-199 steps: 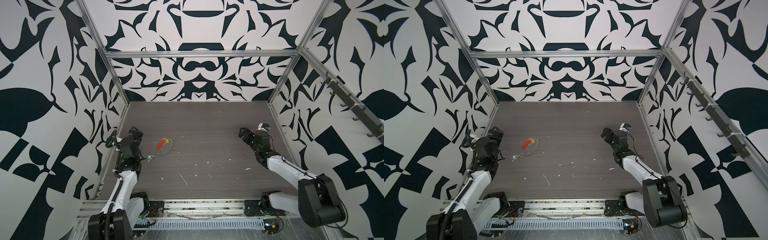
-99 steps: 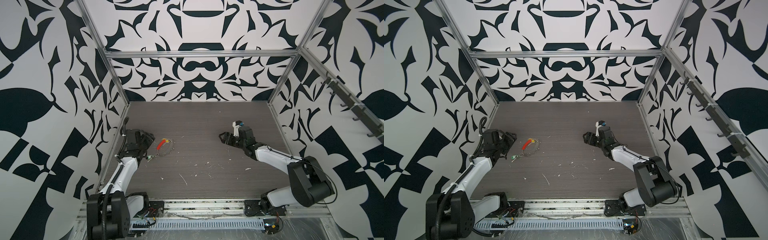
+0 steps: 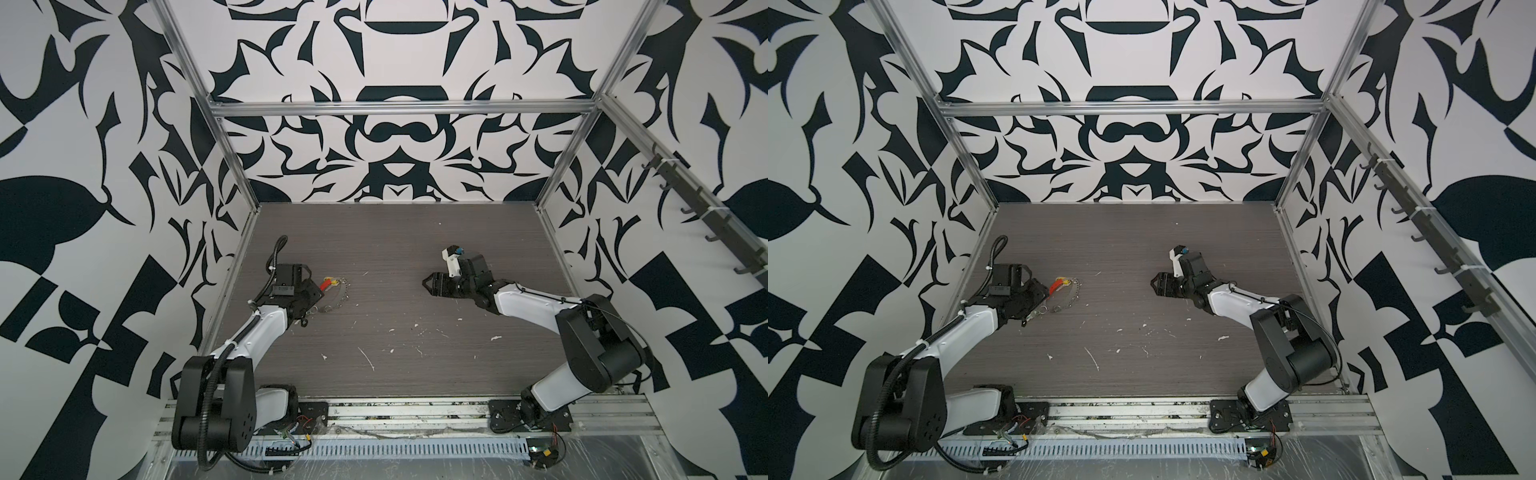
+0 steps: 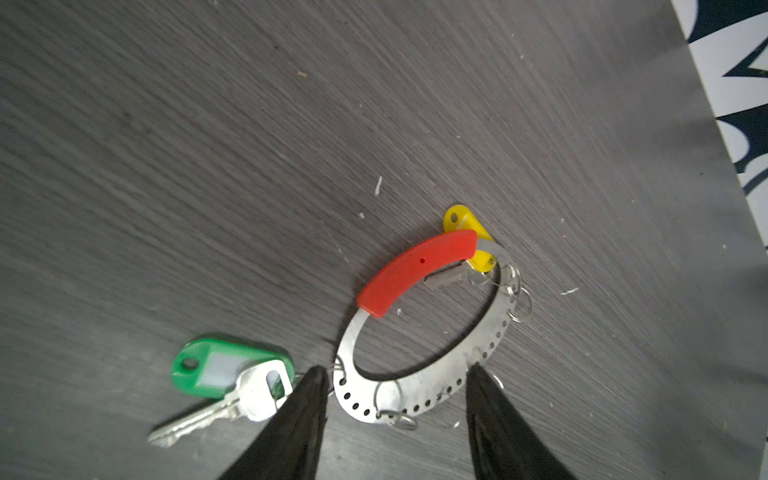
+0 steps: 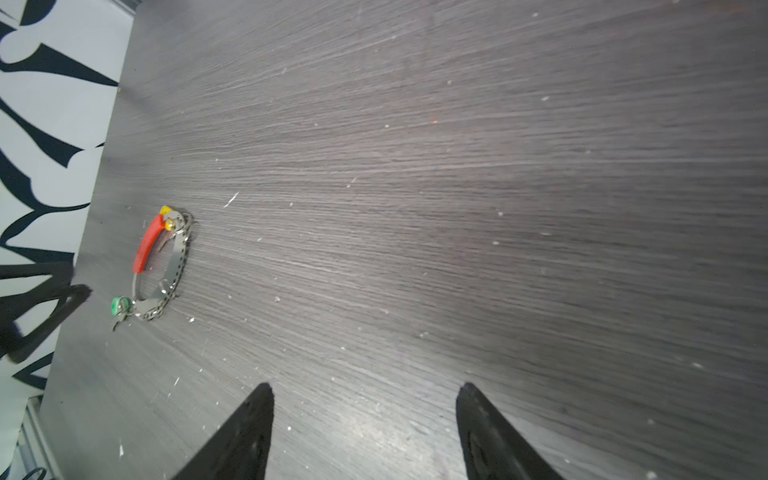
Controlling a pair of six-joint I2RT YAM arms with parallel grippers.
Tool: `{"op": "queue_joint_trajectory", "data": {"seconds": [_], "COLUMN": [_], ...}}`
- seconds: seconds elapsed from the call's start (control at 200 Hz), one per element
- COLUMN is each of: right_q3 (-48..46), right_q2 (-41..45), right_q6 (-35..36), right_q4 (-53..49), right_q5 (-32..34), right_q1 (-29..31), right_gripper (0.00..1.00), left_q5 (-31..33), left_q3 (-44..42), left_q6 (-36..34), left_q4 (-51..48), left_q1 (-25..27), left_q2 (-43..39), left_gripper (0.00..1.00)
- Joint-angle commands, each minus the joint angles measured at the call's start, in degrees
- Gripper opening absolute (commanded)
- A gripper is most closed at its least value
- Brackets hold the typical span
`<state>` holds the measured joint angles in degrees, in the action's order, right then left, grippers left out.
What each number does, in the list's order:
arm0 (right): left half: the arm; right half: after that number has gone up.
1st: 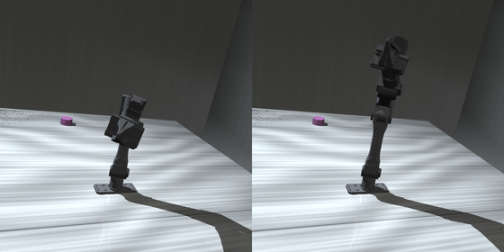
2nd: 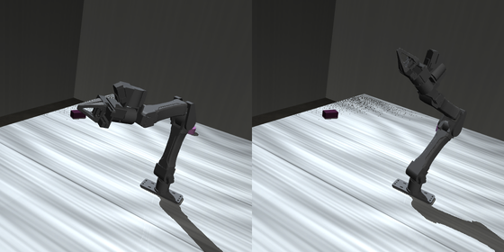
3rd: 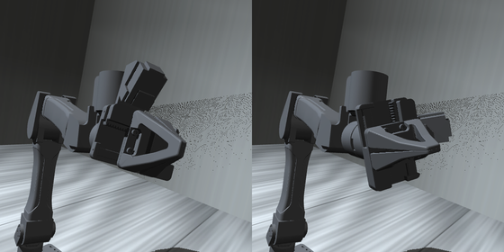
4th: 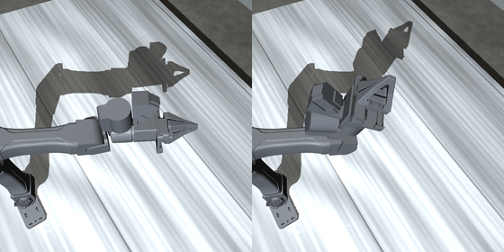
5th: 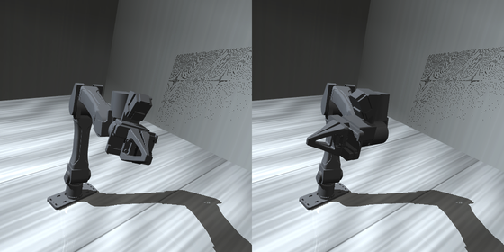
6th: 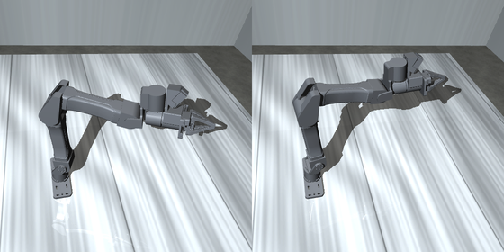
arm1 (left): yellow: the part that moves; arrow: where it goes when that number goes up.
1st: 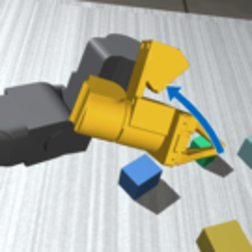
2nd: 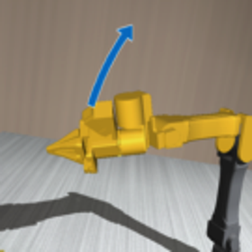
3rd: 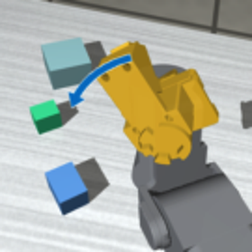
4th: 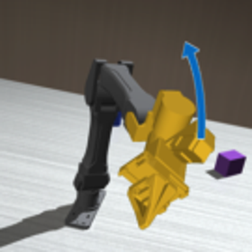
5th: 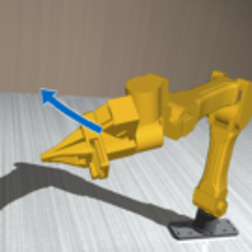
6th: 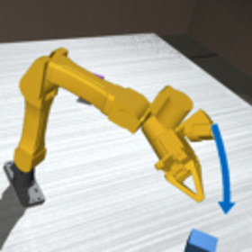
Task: Remove the keys from the keyring
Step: 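Move left gripper over the red sleeve while right gripper advances, then lower the left gripper and close it on the red sleeve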
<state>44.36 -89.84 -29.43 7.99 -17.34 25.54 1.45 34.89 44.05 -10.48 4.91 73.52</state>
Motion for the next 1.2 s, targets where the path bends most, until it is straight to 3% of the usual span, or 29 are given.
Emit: {"op": "queue_joint_trajectory", "data": {"seconds": [0.0, 0.195, 0.465, 0.555, 0.64, 1.0, 1.2], "right_q3": [2.27, 2.18, 1.60, 1.44, 1.34, 1.43, 1.34], "right_q2": [0.84, 1.07, 0.63, 0.68, 0.80, 0.67, 0.62], "right_q6": [1.29, 1.81, 1.48, 1.48, 1.53, 2.14, 2.36], "right_q4": [-0.04, -0.62, -0.20, -0.13, -0.34, -0.39, -0.30], "right_q5": [-1.38, -1.72, -2.05, -2.34, -2.34, -2.07, -2.08], "right_q1": [0.39, 0.45, 0.39, 0.39, 0.37, 0.39, 0.41], "right_gripper": [0.72, 0.72, 0.71, 0.71, 0.71, 0.71, 0.71], "left_q5": [1.45, -0.08, 10.87, 17.39, 19.12, 16.90, 17.24], "left_q3": [1.40, 2.88, 8.13, 11.84, 14.90, 19.56, 21.87], "left_q6": [-0.98, -1.75, -3.64, -6.10, -8.11, -11.10, -9.79], "left_q4": [0.13, 2.79, -1.99, -6.35, -9.92, -12.88, -16.84], "left_q1": [0.28, 2.52, 5.83, 7.53, 7.75, 12.15, 12.78], "left_q2": [3.97, 7.26, 9.72, 12.51, 15.94, 23.64, 27.89], "left_gripper": [0.56, 0.51, 0.53, 0.58, 0.60, 0.63, 0.54]}}
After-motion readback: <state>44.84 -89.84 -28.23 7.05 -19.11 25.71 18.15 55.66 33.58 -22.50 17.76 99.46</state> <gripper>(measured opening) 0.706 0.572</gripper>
